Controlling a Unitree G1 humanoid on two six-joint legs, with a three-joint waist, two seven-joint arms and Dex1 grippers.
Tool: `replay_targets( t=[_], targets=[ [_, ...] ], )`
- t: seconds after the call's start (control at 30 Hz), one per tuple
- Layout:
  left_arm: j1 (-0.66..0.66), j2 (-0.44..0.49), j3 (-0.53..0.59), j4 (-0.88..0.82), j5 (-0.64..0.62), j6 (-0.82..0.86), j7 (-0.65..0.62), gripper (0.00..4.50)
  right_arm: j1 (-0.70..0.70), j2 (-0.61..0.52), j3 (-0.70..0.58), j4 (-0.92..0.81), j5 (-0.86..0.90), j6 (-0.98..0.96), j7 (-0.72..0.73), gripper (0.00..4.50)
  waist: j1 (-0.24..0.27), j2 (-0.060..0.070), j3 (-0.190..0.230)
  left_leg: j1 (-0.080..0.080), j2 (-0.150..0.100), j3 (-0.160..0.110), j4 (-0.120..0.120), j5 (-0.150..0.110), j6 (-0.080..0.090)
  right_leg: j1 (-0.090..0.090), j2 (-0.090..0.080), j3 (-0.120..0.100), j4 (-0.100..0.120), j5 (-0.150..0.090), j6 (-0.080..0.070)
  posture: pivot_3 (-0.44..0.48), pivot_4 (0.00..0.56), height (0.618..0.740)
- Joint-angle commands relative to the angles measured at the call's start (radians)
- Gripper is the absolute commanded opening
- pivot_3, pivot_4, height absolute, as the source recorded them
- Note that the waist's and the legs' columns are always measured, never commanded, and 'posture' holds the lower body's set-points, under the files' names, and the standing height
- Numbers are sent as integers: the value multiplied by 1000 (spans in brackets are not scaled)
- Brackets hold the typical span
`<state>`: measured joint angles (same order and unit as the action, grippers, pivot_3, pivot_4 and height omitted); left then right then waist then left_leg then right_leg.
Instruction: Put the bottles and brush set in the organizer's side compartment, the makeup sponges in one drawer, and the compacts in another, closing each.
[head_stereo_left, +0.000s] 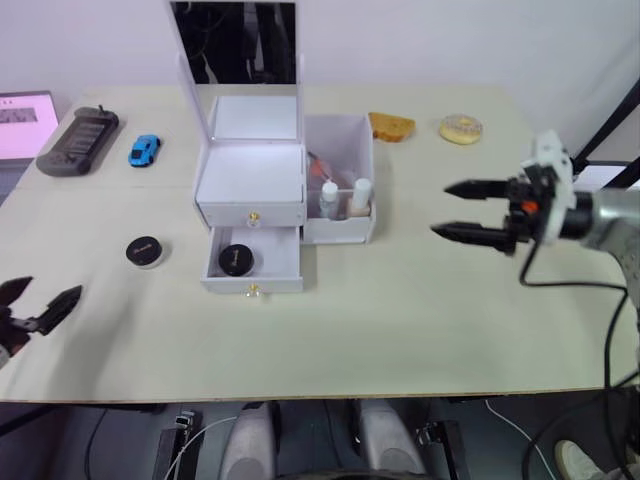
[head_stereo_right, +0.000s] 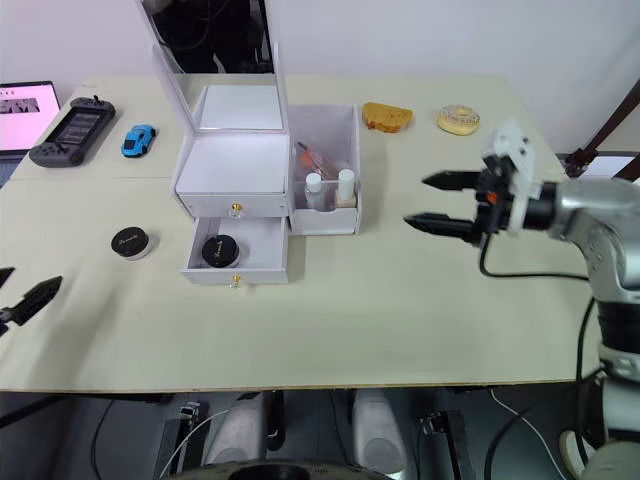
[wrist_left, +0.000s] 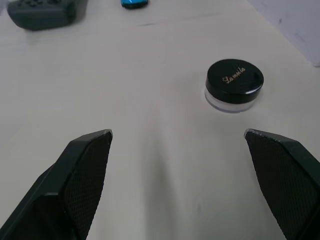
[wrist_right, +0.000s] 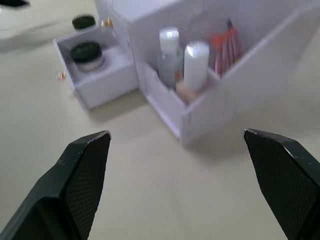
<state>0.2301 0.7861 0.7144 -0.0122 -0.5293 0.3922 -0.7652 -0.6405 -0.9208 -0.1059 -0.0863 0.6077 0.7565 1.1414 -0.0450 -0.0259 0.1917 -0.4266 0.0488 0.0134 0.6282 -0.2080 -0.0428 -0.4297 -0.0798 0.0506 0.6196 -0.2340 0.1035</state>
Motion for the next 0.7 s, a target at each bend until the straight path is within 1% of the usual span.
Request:
replay_targets(
  t=[0.03,0.1,0.17,0.3,0.47,0.7],
  targets=[
    [-51,15,-69,-73,20,58,53,4475,-108,30,29,-100,56,54,-16,4500,2,0,0,0,0,0,0,0,0,0,0,0,0,0,0,0,150,738],
    [-96,8,-123,-96,35,83,84,4475,-168,65,43,-121,65,60,-32,4500,4,-1,0,-1,0,0,-1,0,0,0,0,0,0,0,0,0,150,738],
    [-145,-11,-173,-115,33,114,112,4475,-232,87,65,-153,81,126,-75,4500,5,-1,0,-2,0,1,-1,0,0,0,0,-1,-1,0,0,0,150,738],
    [-210,-40,-232,-96,66,142,175,4475,-318,85,88,-169,150,255,-73,4500,3,-1,0,-2,0,1,0,0,0,-1,0,0,0,0,0,0,150,738],
    [-256,-86,-291,-82,106,156,241,4475,-336,50,100,-185,156,282,-56,4500,3,-1,0,-1,0,1,0,0,0,-1,1,-1,1,0,1,0,150,738],
    [-344,-123,-324,10,139,149,284,4475,-334,18,106,-186,127,267,-65,4500,3,-1,0,-1,0,0,2,0,0,-1,1,0,3,1,2,0,150,738]
  ],
)
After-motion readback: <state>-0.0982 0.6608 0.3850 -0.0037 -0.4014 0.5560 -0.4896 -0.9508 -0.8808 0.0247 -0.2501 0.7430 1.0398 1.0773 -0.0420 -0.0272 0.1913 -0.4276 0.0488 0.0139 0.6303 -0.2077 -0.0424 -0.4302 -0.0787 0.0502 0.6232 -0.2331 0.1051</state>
